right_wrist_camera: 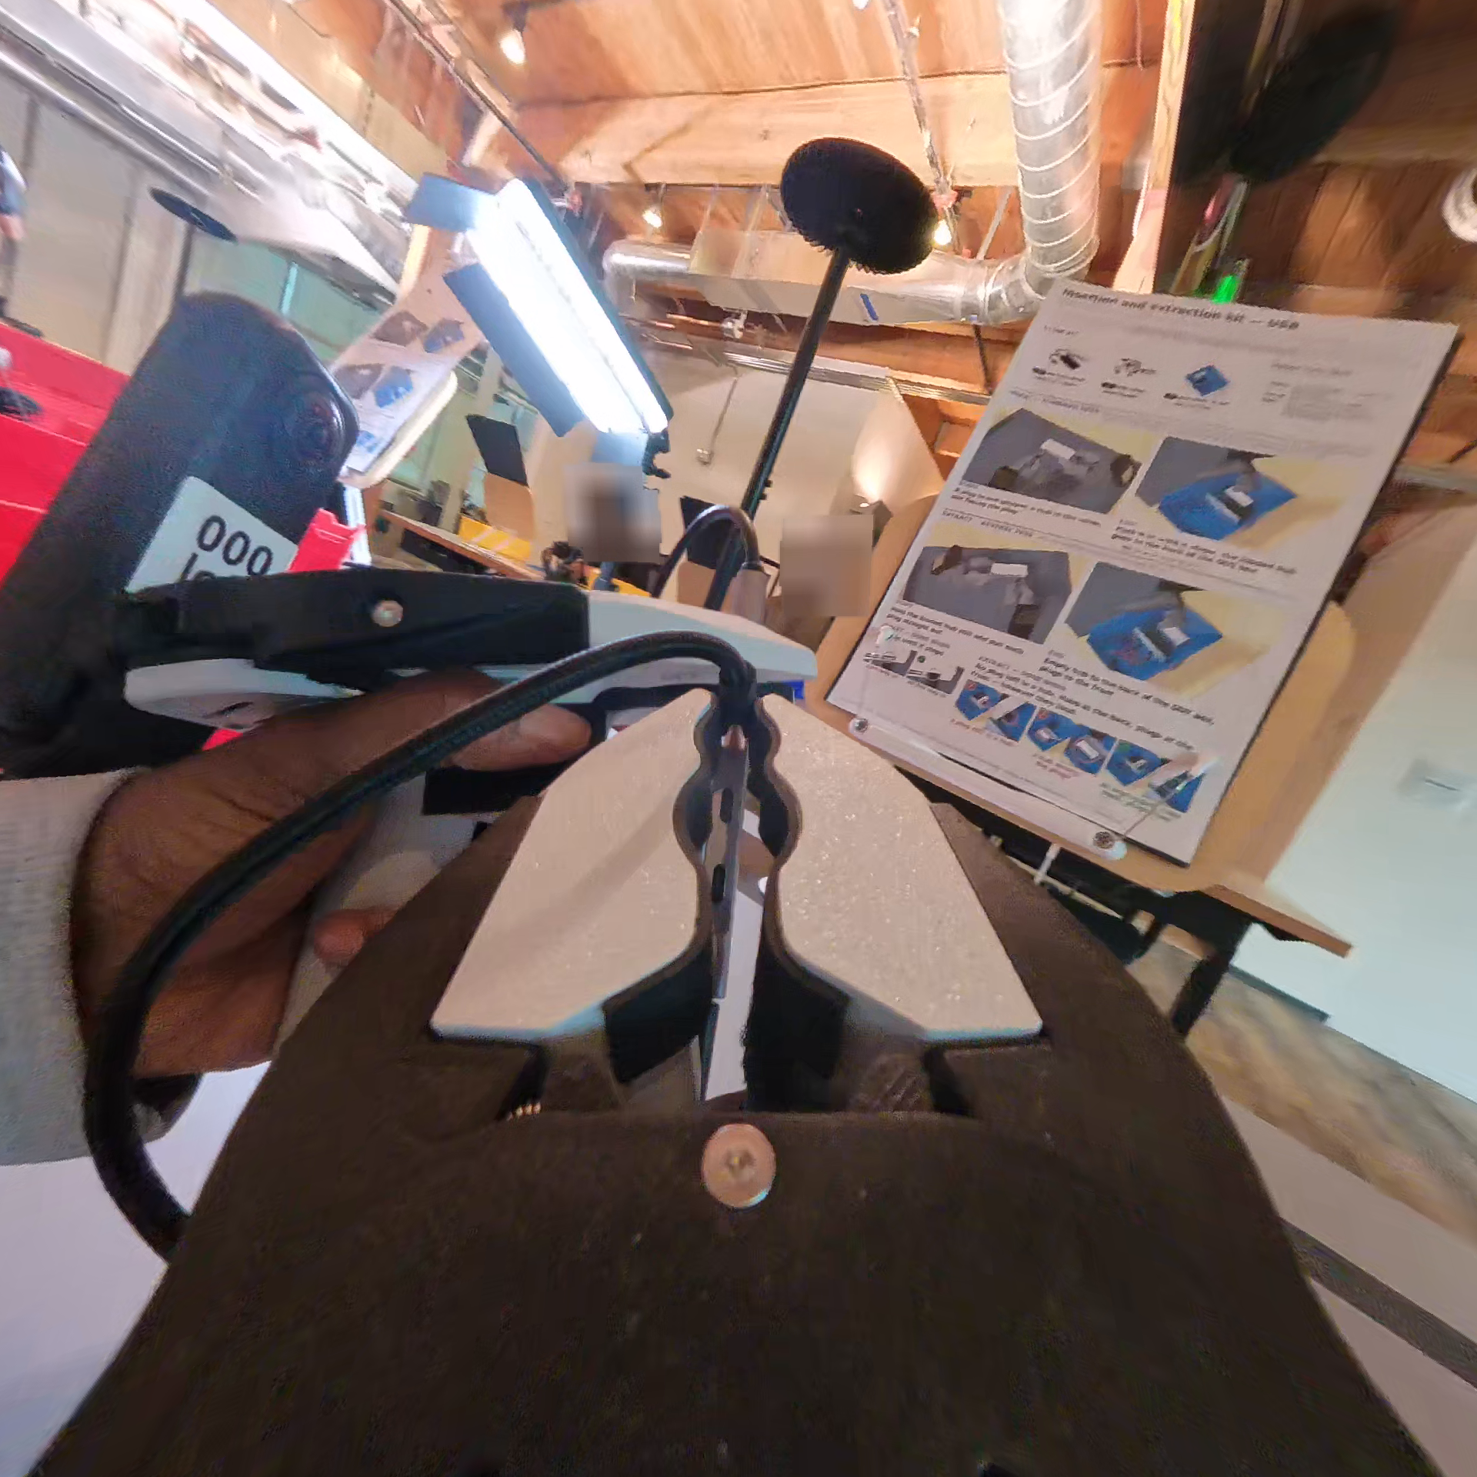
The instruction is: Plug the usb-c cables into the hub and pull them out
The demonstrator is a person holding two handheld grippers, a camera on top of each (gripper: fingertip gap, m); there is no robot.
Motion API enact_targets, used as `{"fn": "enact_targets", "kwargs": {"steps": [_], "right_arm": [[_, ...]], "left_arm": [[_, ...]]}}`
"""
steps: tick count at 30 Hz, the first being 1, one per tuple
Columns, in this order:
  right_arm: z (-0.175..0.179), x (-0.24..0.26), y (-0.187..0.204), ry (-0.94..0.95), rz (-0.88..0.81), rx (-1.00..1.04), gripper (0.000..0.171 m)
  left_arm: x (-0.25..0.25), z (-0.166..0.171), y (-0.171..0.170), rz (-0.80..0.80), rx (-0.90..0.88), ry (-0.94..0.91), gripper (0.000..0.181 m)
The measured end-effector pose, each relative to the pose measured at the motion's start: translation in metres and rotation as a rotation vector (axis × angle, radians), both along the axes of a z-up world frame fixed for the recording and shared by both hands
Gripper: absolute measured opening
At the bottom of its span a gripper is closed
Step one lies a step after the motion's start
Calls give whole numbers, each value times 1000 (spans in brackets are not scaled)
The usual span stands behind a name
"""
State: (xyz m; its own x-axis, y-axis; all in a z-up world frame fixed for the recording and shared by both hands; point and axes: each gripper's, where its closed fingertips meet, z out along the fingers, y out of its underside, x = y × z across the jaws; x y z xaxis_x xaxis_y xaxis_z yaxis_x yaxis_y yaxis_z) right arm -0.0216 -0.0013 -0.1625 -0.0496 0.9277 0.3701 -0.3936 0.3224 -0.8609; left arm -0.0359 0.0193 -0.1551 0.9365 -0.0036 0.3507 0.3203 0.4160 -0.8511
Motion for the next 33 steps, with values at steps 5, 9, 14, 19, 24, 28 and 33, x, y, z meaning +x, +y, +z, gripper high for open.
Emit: {"fn": "enact_targets", "kwargs": {"steps": [5,9,14,19,24,28,33], "right_arm": [[0,1,1,-3,-48,50,6],[-1,-2,0,-44,-110,136,6],[-5,-3,3,-86,-68,94,5],[-5,-6,6,-117,65,-136,5],[-17,-9,4,-83,-211,341,5],[-26,-12,2,-84,-299,532,5],[-31,-9,-2,-108,-291,552,5]], "left_arm": [[0,-3,2,-27,-37,-14,27],[-4,-6,1,-27,-16,-48,27],[-5,-12,5,-108,-16,-147,26],[-8,-13,6,-39,-47,-118,27],[-12,-27,9,-96,-66,-274,26],[-16,-35,11,-134,-77,-357,26],[-20,-44,13,-151,-100,-404,26]]}}
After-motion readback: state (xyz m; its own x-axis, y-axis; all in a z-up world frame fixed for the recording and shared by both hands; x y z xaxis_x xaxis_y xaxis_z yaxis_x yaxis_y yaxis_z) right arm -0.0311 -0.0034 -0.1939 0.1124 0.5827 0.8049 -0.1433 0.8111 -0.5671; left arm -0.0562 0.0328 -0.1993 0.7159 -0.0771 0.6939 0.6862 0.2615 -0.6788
